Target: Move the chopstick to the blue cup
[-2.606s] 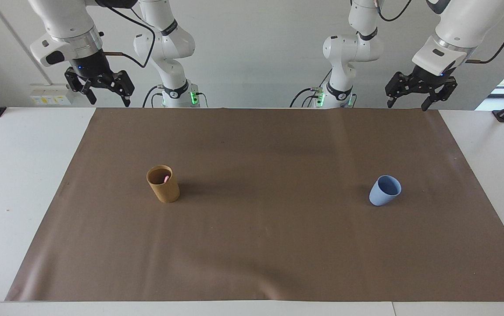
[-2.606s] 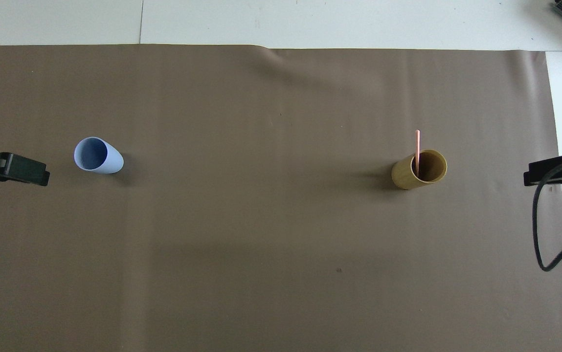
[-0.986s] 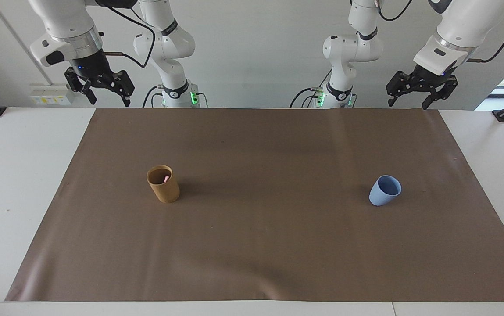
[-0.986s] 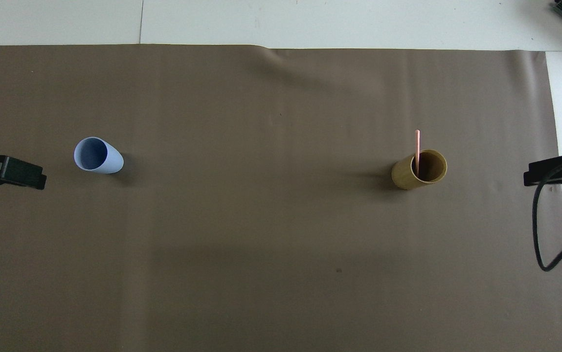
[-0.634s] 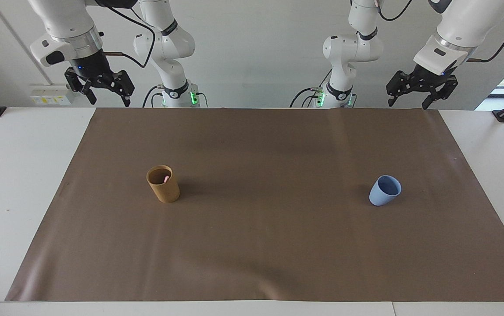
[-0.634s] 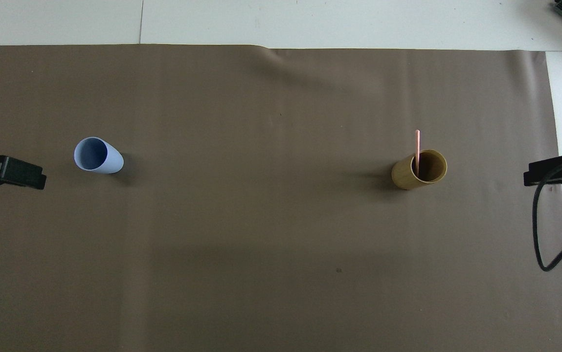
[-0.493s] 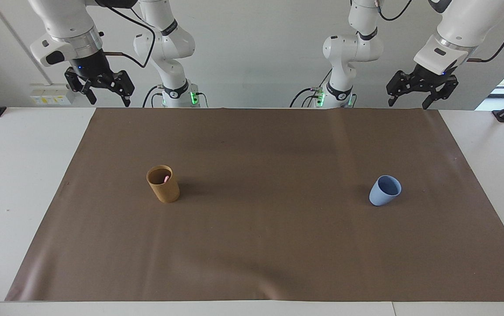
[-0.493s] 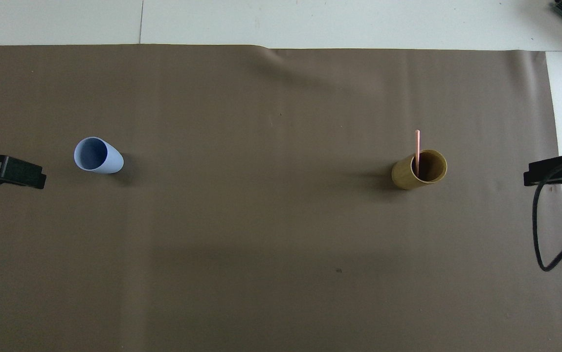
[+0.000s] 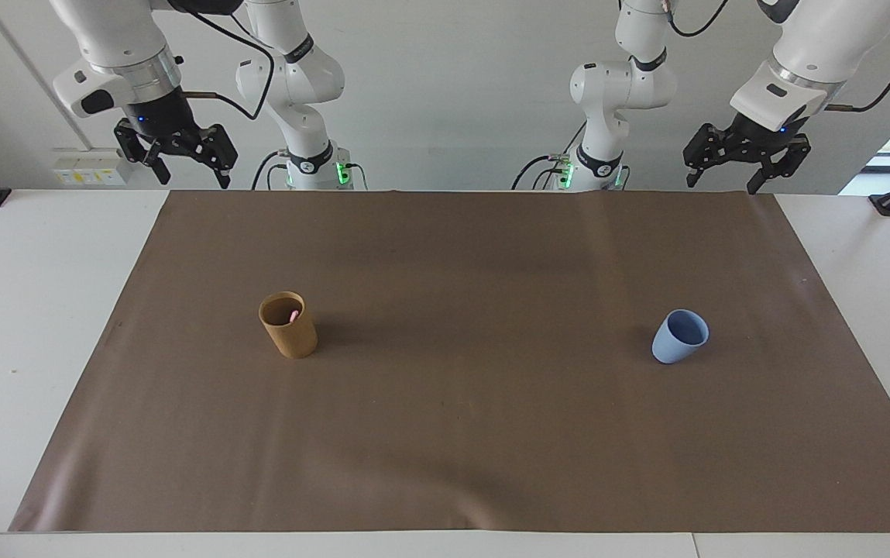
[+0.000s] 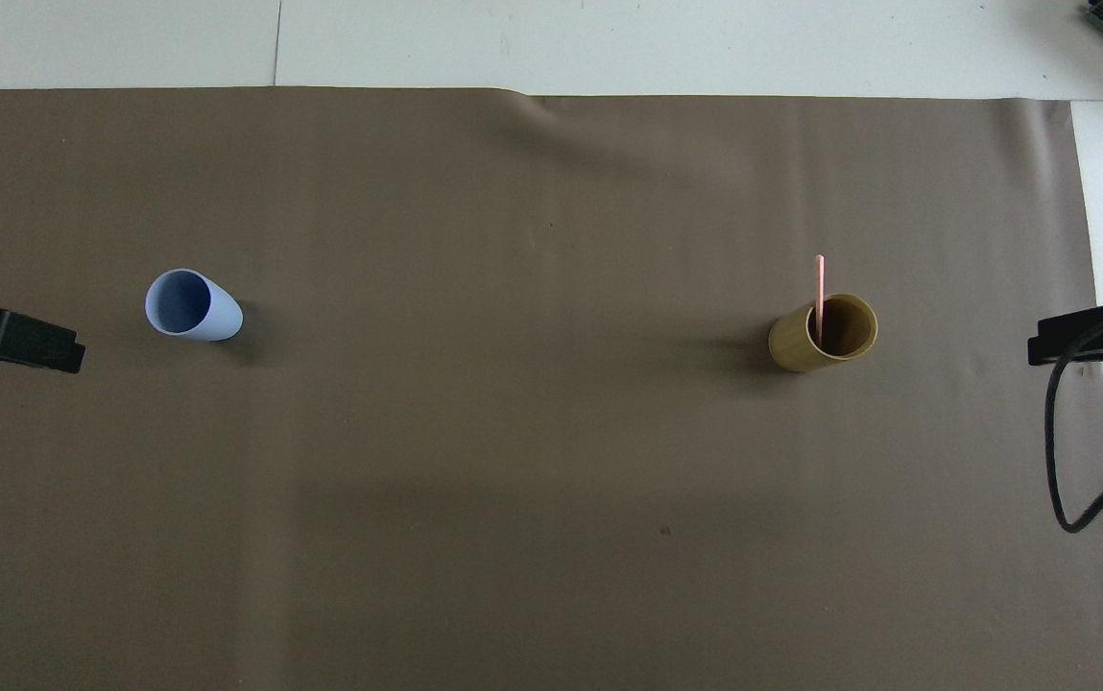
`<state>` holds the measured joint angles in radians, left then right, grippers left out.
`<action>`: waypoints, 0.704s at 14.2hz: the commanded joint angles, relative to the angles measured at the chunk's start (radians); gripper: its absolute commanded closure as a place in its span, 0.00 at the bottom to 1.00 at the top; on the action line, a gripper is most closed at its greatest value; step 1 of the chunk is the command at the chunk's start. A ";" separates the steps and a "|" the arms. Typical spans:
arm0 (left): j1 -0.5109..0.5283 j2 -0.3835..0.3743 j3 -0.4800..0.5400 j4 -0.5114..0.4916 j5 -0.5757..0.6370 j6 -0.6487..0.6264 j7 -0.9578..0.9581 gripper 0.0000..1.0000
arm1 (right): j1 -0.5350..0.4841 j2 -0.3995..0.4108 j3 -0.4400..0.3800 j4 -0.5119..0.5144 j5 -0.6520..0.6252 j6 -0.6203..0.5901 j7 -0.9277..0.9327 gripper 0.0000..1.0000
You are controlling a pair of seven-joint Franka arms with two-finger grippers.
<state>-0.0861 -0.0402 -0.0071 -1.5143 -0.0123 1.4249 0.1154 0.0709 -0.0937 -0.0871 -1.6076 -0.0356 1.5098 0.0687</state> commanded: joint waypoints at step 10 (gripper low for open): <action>0.035 -0.012 -0.004 -0.095 0.006 0.103 0.007 0.00 | -0.007 -0.021 0.006 -0.023 -0.006 0.013 0.011 0.00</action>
<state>-0.0524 -0.0397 -0.0061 -1.5589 -0.0123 1.4824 0.1215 0.0709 -0.0937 -0.0871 -1.6076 -0.0356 1.5098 0.0687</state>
